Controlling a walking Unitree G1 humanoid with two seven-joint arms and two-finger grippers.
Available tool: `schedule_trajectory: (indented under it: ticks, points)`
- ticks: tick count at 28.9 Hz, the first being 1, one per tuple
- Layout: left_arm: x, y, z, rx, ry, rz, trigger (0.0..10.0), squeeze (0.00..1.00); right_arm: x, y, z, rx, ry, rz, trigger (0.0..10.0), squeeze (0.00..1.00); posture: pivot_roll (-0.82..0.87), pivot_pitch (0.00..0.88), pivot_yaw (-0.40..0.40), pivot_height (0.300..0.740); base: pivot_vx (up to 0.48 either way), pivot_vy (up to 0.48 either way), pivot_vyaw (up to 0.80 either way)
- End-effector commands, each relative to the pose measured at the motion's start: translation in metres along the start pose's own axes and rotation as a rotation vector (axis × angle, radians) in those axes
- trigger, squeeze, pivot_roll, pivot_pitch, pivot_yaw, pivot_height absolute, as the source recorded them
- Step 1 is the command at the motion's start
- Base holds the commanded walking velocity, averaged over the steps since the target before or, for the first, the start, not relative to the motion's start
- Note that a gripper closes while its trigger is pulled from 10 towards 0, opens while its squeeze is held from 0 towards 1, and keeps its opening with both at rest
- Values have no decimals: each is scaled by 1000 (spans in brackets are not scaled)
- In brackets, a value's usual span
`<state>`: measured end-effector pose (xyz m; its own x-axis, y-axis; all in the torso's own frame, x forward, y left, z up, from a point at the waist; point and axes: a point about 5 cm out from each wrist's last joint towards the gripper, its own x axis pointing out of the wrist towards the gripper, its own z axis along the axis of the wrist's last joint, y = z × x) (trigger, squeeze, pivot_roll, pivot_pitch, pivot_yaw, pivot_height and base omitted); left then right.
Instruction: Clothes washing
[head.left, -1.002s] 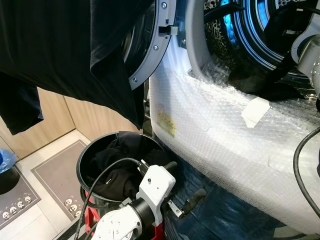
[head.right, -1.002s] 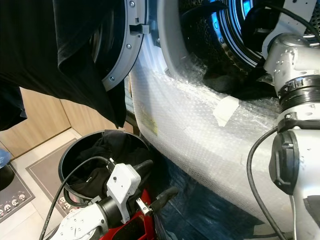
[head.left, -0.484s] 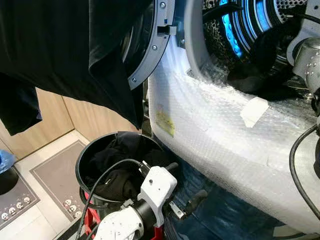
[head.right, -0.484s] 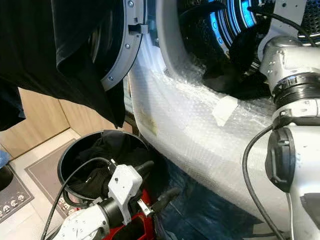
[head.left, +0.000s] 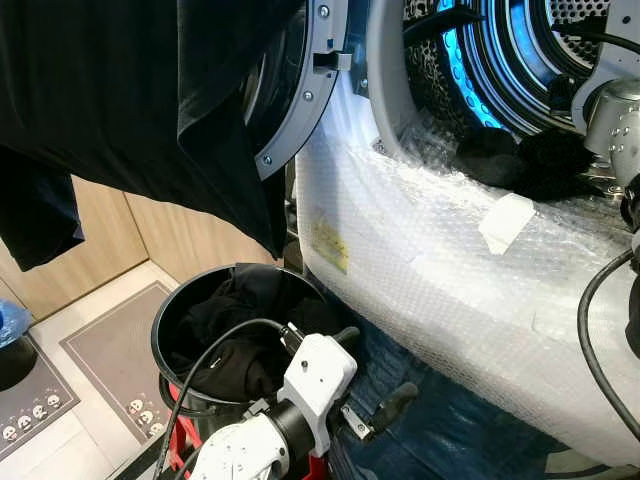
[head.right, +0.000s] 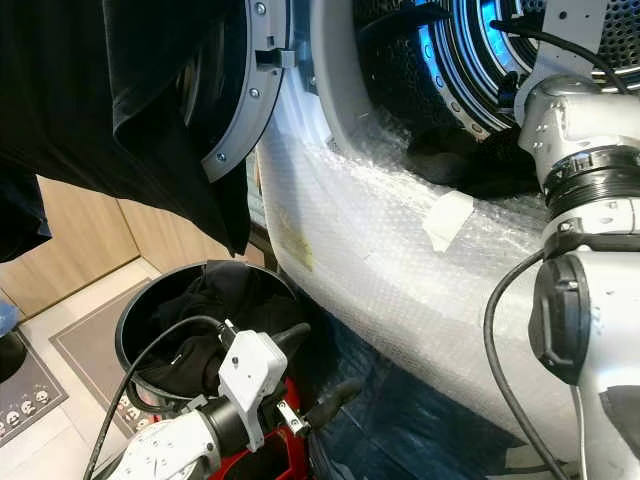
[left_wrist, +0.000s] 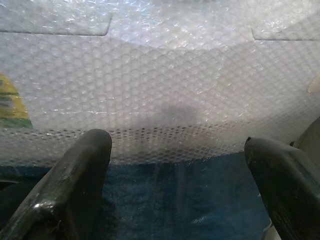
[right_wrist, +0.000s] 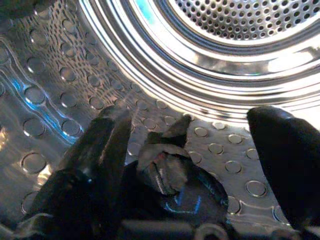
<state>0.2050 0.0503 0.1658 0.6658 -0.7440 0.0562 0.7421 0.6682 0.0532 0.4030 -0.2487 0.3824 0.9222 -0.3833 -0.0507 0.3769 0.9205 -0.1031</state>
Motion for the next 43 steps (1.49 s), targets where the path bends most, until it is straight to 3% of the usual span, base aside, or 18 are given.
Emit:
schedule_trajectory:
  ticks: [1,4,10,22,24,27,30,31,32,33,34,37,43]
  points:
    - [0,1,4,24,-8,1,10000,0,-1,-10,9,-6,-50,-19,10000,1000,-23,16,-82,740,0,0,0]
    - [-1,4,5,32,-10,12,10000,0,-2,-14,14,-27,-90,12,10000,1000,-20,13,-79,740,0,0,0]
    - [0,7,4,48,-8,7,10000,0,-6,-24,22,21,-137,42,10000,1000,-30,5,-66,740,0,0,0]
    - [5,15,7,87,-13,-6,10000,0,-23,-39,5,127,-197,109,10000,1000,-41,0,-30,740,0,0,0]
    - [6,20,8,100,-16,-2,10000,0,-34,-49,-7,159,-245,116,10000,1000,-44,0,-20,740,0,0,0]
    - [6,21,8,100,-17,-2,10000,0,-39,-51,-11,169,-266,149,10000,1000,-47,0,-15,740,0,0,0]
    - [8,25,10,111,-28,1,10000,0,-57,-51,-18,331,-342,317,10000,992,-56,0,-4,740,0,0,0]
    - [9,26,10,107,-30,-3,10000,0,-68,-50,-19,368,-407,397,10000,643,-64,0,3,740,0,0,0]
    - [10,27,10,114,-33,-4,10000,0,-76,-50,-21,386,-448,453,10000,75,-64,0,3,740,0,0,0]
    - [10,27,10,117,-33,-4,10000,0,-78,-50,-22,394,-458,470,10000,75,-64,0,3,740,0,0,0]
    - [11,28,10,117,-34,-4,10000,0,-83,-50,-24,399,-483,509,10000,0,-69,0,7,740,0,0,0]
    - [12,30,10,133,-35,3,10000,0,-90,-50,-30,425,-509,571,10000,0,-73,0,15,740,0,0,0]
    - [14,43,13,142,-64,47,10000,0,-118,-35,-42,437,-605,779,10000,0,-65,0,28,740,0,0,0]
